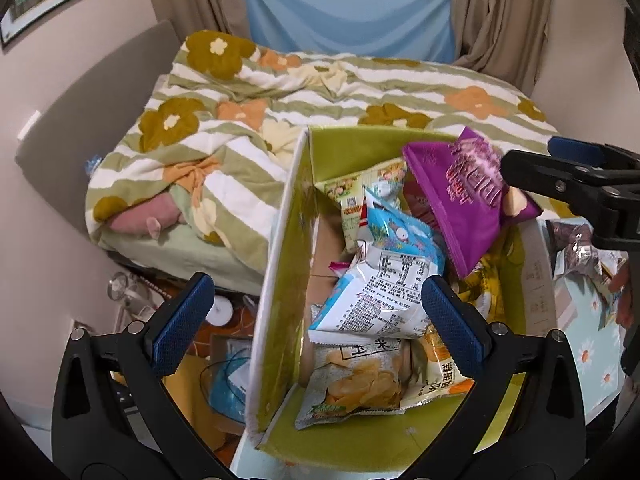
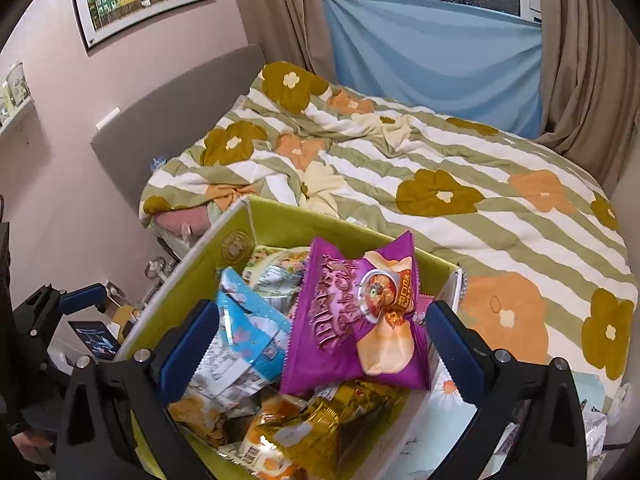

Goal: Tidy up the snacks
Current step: 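Open the left tool to drop the blue bag while the right drops the purple bag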

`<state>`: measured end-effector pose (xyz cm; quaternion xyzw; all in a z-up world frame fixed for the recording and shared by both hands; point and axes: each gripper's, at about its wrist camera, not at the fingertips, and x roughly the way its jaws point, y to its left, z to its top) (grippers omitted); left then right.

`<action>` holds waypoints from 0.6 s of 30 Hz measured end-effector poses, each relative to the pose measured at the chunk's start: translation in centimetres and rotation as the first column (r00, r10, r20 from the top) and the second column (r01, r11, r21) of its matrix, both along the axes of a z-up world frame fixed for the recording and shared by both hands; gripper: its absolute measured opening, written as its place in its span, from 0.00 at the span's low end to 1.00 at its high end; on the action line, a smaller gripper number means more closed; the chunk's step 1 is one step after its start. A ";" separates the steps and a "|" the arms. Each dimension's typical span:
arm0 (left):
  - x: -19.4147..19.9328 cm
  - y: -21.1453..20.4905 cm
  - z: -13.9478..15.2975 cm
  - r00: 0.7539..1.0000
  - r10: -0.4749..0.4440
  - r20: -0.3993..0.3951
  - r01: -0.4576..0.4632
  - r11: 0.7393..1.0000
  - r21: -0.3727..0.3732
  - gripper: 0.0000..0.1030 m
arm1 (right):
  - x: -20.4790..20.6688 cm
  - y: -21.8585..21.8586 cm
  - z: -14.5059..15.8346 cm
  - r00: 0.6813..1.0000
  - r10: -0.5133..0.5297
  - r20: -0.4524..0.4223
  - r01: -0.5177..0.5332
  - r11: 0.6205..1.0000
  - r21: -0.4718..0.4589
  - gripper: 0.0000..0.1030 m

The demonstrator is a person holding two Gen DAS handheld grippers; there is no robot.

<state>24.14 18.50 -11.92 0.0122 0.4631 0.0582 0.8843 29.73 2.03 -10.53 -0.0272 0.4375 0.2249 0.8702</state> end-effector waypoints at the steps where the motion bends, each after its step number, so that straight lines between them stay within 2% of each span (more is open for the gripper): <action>1: -0.3 0.1 0.5 1.000 0.000 0.012 0.000 1.000 0.002 1.00 | -0.5 -0.1 0.6 1.000 -0.003 0.005 0.003 1.000 0.008 1.00; 9: -2.8 0.2 3.5 0.998 -0.010 0.065 0.010 1.000 -0.003 1.00 | -4.7 -0.4 4.3 0.996 -0.057 0.070 0.057 0.998 0.003 1.00; 14: -4.5 -0.5 5.0 0.993 -0.055 0.105 0.056 0.998 -0.005 1.00 | -7.9 -0.8 5.7 0.986 -0.110 0.123 0.113 0.993 -0.020 1.00; 18: -5.4 -1.7 5.6 0.986 -0.113 0.121 0.113 0.994 0.006 1.00 | -10.5 -2.0 6.6 0.970 -0.176 0.171 0.178 0.984 -0.002 1.00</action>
